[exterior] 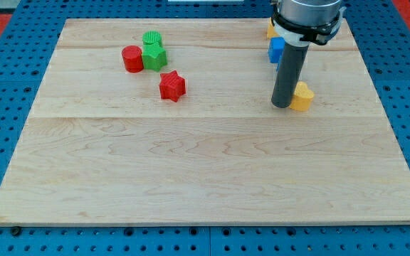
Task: Move red star to the left of the red circle
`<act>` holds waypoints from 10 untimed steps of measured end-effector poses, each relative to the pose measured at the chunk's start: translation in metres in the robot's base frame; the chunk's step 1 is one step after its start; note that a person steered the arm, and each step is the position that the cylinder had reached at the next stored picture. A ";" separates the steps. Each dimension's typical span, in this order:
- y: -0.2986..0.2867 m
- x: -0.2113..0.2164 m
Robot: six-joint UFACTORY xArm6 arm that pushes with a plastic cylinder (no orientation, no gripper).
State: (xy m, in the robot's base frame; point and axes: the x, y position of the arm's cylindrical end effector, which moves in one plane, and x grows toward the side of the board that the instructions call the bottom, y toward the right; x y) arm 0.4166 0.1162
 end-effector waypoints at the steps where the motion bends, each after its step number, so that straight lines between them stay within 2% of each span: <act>1: -0.044 0.007; 2: -0.069 0.007; 4: -0.076 0.007; 6: -0.123 0.006; 8: -0.131 -0.028; 9: -0.169 -0.033; 10: -0.250 -0.029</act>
